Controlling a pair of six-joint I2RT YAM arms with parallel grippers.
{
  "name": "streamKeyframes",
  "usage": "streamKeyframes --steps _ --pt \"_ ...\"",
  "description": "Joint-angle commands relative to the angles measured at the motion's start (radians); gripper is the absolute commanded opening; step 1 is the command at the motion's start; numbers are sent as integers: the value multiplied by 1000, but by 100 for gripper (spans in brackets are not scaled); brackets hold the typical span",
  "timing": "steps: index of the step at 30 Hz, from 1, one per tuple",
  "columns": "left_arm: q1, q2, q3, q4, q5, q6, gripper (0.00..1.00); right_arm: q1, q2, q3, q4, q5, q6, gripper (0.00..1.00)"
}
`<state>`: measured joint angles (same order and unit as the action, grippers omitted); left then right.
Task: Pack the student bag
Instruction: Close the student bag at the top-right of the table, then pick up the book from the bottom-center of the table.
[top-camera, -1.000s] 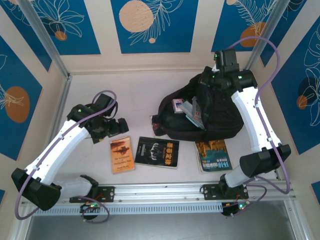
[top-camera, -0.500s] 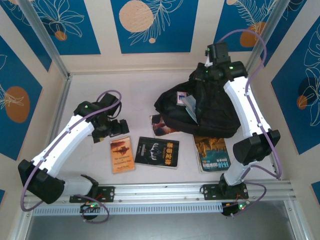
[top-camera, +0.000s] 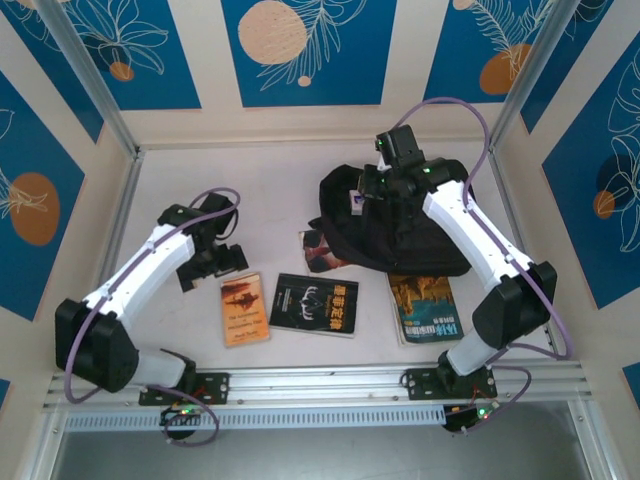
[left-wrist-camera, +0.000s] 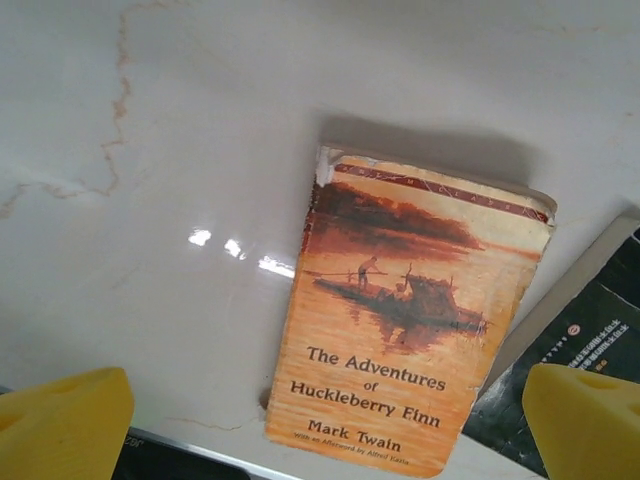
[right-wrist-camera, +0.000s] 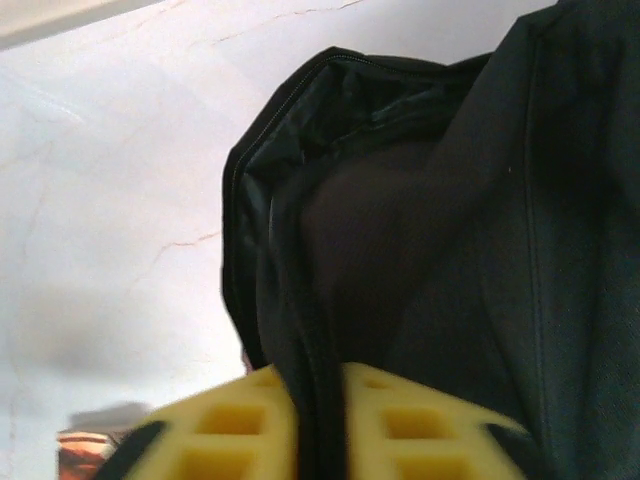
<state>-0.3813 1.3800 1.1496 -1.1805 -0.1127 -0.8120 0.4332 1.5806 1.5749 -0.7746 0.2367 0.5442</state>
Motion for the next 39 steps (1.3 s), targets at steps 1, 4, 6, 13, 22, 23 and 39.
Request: streamKeyframes --steps 1,4,6,13,22,23,39 --pt "14 39 -4 53 16 8 100 13 -12 43 -44 62 -18 34" --pt "29 61 -8 90 8 48 100 43 -12 105 -71 112 -45 42" --pt "38 83 -17 122 3 93 100 96 -23 124 -74 162 -69 45" --pt "122 188 -72 220 112 155 100 324 -89 7 -9 193 -143 47" --pt "202 234 -174 348 290 186 93 409 3 -116 70 -192 -135 53" --pt "207 235 -190 364 317 188 92 412 22 -125 85 -237 -129 52" --pt "238 200 -347 497 531 232 81 439 450 -26 171 -586 95 45"
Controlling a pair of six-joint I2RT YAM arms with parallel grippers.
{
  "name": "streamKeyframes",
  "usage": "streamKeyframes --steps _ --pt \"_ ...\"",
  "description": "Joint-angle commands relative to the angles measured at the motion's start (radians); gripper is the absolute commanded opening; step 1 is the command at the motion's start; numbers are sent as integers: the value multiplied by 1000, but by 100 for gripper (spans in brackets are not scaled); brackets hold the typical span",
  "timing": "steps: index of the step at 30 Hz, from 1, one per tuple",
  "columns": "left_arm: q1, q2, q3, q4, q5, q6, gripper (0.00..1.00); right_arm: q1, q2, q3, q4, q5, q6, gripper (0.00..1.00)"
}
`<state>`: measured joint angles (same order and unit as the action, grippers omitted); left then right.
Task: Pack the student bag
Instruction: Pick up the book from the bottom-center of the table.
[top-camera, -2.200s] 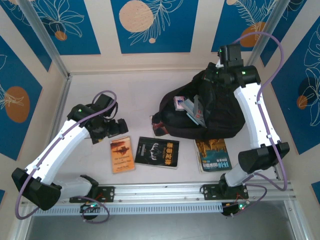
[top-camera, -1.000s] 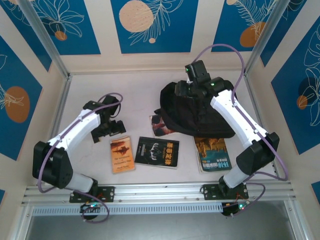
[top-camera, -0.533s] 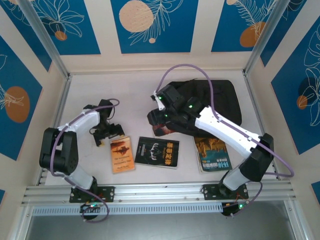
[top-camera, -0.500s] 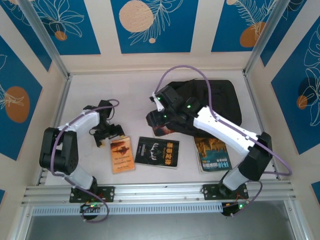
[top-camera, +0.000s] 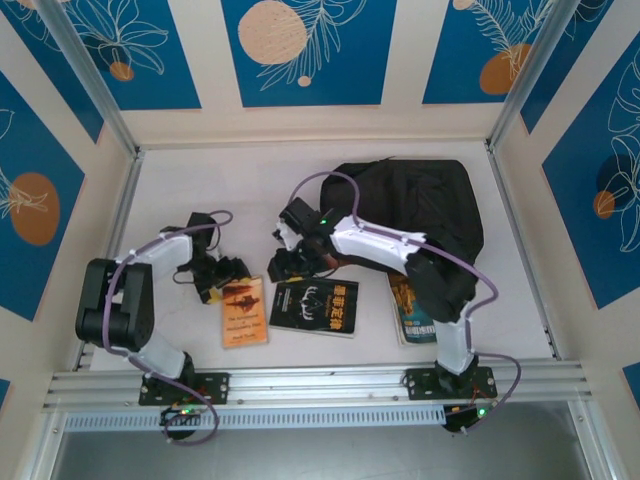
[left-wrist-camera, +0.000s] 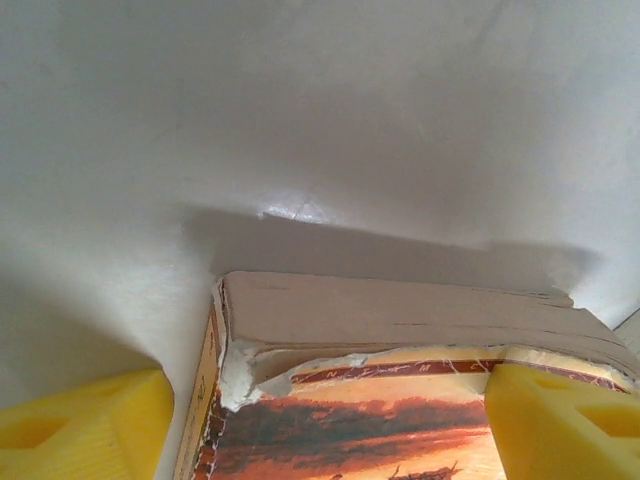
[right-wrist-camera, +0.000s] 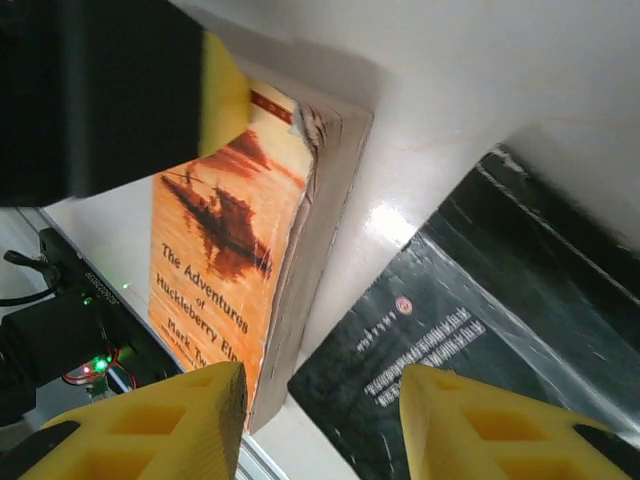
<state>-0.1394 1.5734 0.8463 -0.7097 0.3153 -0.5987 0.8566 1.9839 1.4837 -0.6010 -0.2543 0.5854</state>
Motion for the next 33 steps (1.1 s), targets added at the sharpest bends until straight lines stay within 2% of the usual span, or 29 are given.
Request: streamKeyframes --steps 1,4,7,10,16,21,26,33 --pt "3 -9 -40 10 93 18 81 21 72 91 -8 -106 60 44" --pt "33 -53 -24 -49 61 27 84 43 130 150 -20 -128 66 44" --pt "68 -72 -8 -107 31 41 92 57 170 180 -38 -135 70 43" --pt "90 -73 -12 -125 40 58 96 58 194 181 -39 -140 85 43" --pt "92 -115 -62 -83 113 35 95 56 226 186 -48 -135 109 42" --pt "92 -147 -133 -50 154 20 86 58 246 179 -47 -152 126 41" --pt "92 -125 -190 4 211 -8 72 57 273 182 -32 -183 150 41" --pt "92 -103 -197 23 236 -7 51 56 317 249 -29 -271 159 41"
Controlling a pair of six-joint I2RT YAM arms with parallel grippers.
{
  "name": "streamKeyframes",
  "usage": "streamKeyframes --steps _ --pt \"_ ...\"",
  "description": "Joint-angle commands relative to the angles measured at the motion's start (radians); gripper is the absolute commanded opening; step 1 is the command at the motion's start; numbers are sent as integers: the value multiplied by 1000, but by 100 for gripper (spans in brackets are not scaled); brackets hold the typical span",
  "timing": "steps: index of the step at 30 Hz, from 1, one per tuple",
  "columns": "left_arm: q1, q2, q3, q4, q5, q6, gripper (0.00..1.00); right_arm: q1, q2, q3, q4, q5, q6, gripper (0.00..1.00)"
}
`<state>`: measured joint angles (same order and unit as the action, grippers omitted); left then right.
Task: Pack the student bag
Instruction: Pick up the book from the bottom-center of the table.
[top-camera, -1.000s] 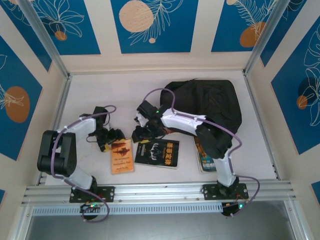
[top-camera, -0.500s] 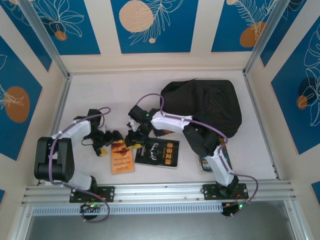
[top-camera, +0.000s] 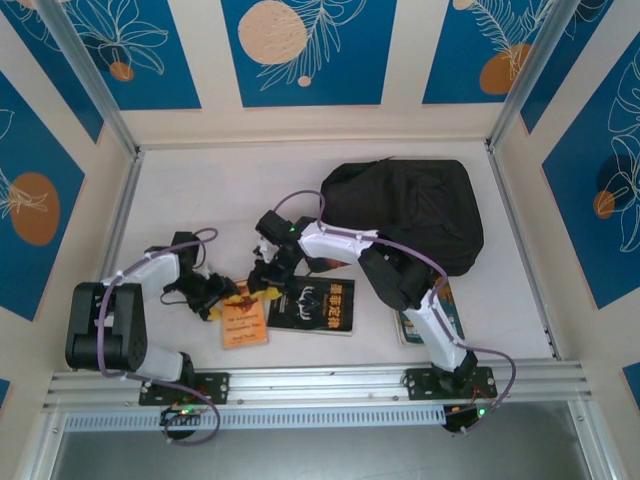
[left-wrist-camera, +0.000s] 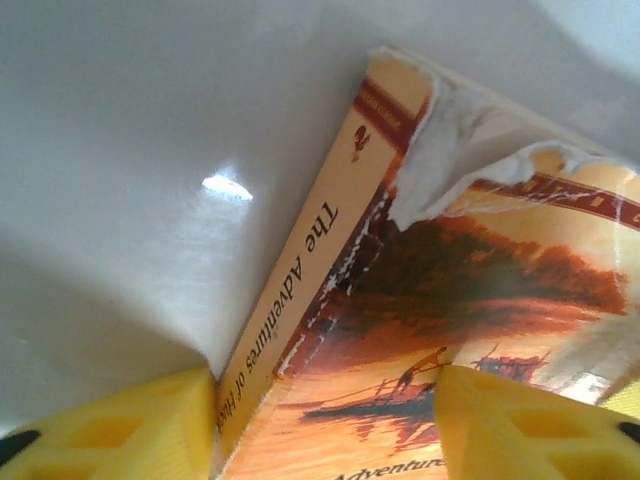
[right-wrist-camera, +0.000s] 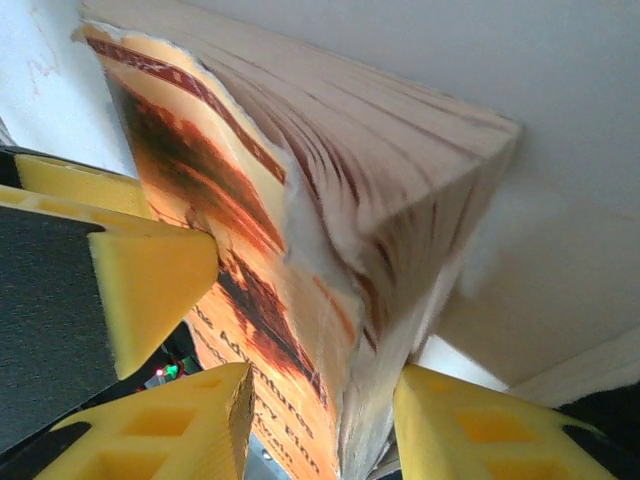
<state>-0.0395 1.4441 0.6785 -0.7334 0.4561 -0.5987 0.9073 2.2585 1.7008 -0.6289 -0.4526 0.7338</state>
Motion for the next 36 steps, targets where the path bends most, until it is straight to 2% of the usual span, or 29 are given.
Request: streamKeyframes --steps 1,5,9,14,18,21,24,27,33,36 --pt "-8 24 -29 45 96 -6 49 3 44 48 -2 -97 5 41" --pt "-8 24 -29 45 109 0 42 -12 36 108 -28 -165 -24 36" --pt "-8 36 -28 48 116 5 39 -14 33 151 -55 -236 -49 33" --pt "-7 36 -18 35 116 10 38 -5 43 162 -103 -182 -80 29" --pt "-8 5 -2 -4 95 8 38 -6 58 147 -124 -106 -82 17" --pt "-8 -36 18 -58 55 8 47 -13 56 133 -126 -83 -82 5" --pt "-8 -90 38 -112 23 11 66 -35 35 123 -105 -128 -89 0" --pt "-8 -150 48 -139 32 23 86 -75 6 104 -54 -236 -90 0" --pt "-8 -204 39 -139 93 43 94 -150 -61 -11 132 -467 -9 0" --pt "-8 -211 31 -126 109 36 94 -168 -98 -62 160 -497 5 0"
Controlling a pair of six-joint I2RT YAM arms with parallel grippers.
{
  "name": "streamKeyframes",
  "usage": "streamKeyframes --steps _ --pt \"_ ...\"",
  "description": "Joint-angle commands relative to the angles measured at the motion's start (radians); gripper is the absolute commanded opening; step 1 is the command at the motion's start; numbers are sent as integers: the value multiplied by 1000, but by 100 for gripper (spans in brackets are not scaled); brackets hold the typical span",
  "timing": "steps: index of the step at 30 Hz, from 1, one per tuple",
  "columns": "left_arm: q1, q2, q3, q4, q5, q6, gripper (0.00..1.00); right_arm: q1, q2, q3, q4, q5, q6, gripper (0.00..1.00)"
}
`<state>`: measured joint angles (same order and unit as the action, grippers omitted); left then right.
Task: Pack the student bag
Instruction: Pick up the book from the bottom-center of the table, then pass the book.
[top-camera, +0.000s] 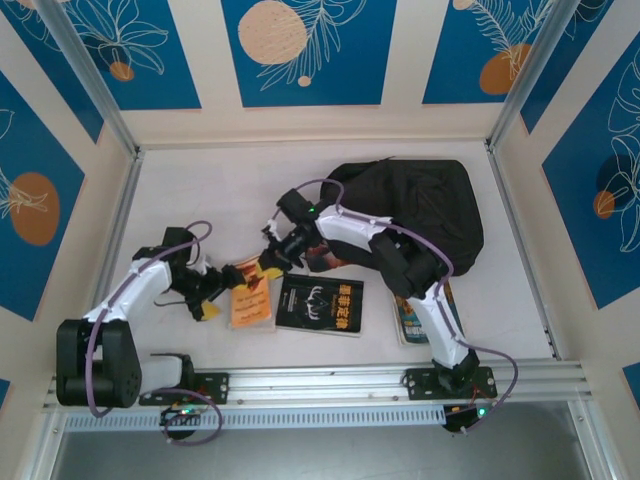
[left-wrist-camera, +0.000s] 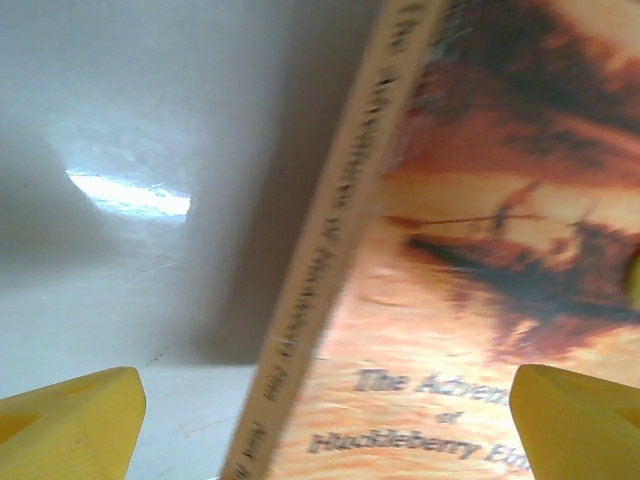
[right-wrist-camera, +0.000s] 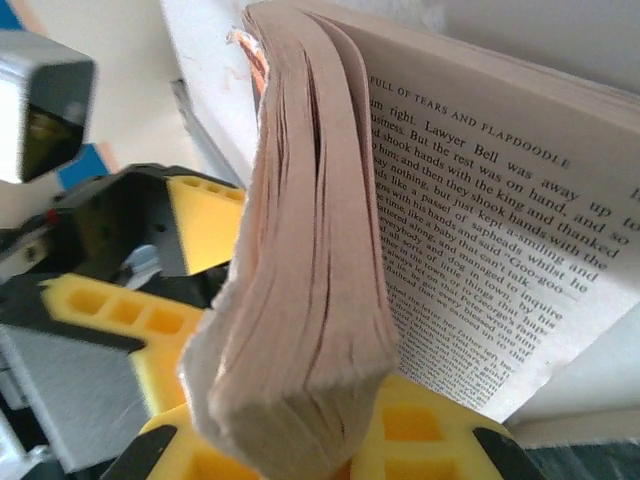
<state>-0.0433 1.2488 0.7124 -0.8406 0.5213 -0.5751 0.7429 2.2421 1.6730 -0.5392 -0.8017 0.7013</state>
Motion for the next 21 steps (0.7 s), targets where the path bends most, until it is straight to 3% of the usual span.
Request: streamKeyframes --steps 1,7,12,18,21 --pt "-4 -18 -11 -2 63 10 94 -13 -97 -63 101 -165 59 0" --pt "-5 -38 -107 214 249 -92 93 -60 -149 -246 373 -256 268 0" --pt "-16 -34 -157 351 343 -146 88 -65 -154 -310 498 -287 366 0" --pt "-27 -38 -167 420 389 -181 75 -75 -145 -370 644 -281 472 0" --pt "-27 -37 -174 460 425 -206 63 -74 -142 -378 661 -279 486 0"
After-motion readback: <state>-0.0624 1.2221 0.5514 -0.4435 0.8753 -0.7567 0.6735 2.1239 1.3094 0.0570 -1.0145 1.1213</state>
